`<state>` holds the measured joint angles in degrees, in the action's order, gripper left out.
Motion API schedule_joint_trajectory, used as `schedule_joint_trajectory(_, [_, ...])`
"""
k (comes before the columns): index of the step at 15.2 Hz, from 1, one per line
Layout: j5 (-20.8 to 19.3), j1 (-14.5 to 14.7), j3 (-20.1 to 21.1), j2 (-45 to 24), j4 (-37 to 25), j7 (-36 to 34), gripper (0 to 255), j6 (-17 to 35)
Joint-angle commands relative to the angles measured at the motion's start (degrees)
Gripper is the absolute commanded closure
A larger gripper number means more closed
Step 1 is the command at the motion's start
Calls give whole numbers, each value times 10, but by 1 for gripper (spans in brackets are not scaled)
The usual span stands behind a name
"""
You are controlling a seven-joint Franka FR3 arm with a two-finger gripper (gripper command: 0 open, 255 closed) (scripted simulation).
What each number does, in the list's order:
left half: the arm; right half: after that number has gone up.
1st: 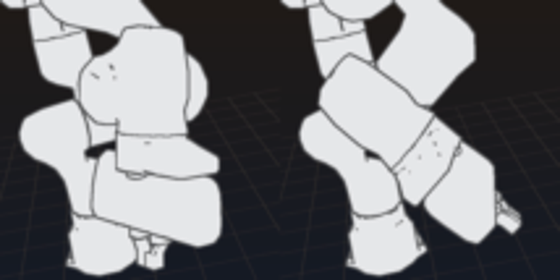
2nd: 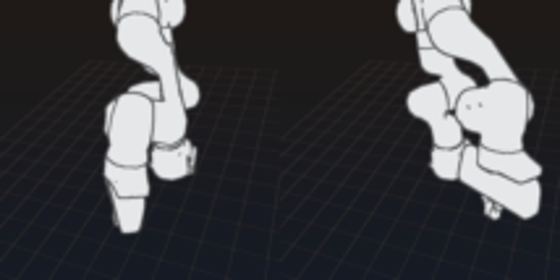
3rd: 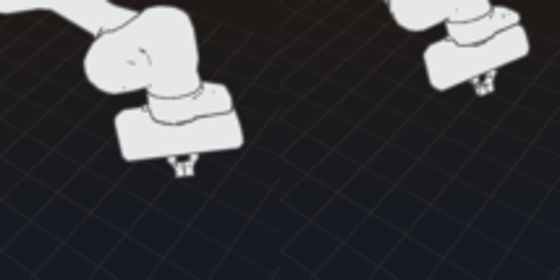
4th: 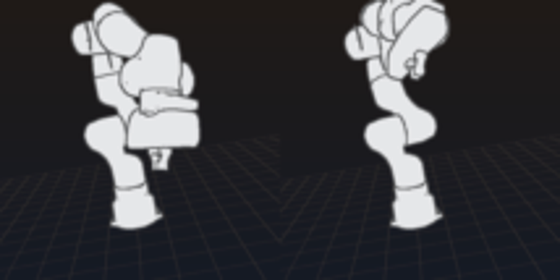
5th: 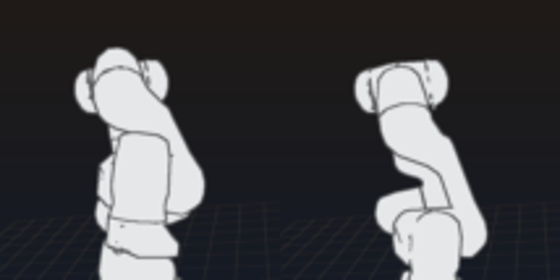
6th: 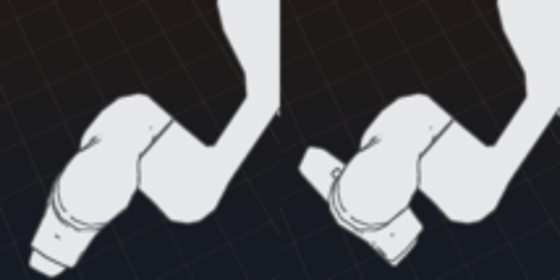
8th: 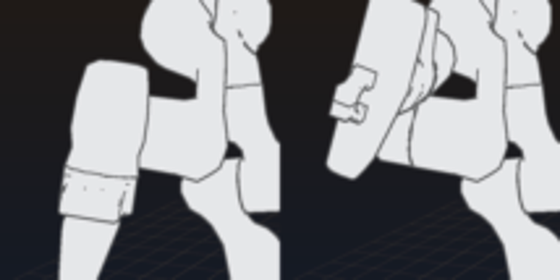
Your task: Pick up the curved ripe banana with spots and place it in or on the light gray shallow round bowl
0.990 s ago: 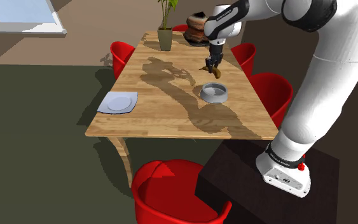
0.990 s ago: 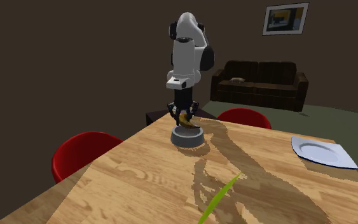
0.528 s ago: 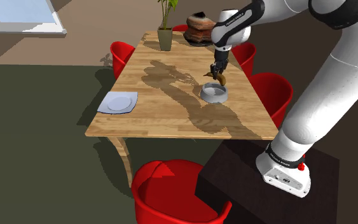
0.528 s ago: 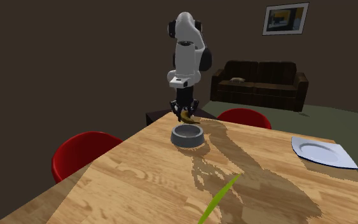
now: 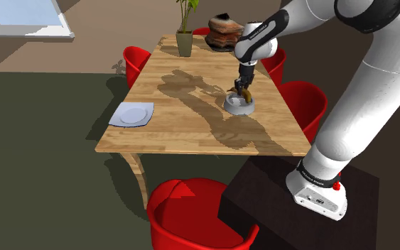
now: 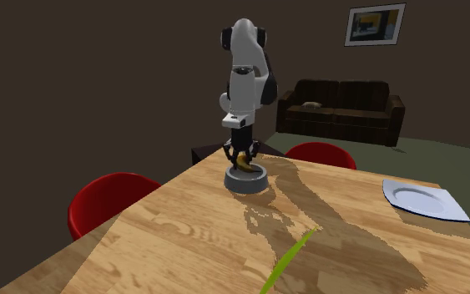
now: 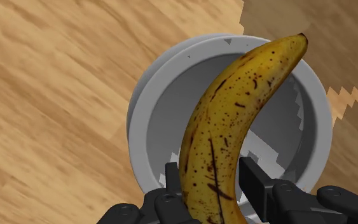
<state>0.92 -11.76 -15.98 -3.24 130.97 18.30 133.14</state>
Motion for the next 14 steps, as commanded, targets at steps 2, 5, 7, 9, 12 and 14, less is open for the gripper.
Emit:
schedule_joint_trajectory(2, [7,0,1,-18,6,5,255,24])
schedule_joint_trajectory(5, [8,0,1,-20,7,5,255,26])
schedule_joint_trajectory(7, [8,0,1,-20,7,5,255,26])
schedule_joint_trajectory(9, [8,0,1,-20,7,5,255,26])
schedule_joint_trajectory(12, [8,-1,1,-20,6,5,0,26])
schedule_joint_trajectory(14, [8,-1,1,-20,6,5,0,26])
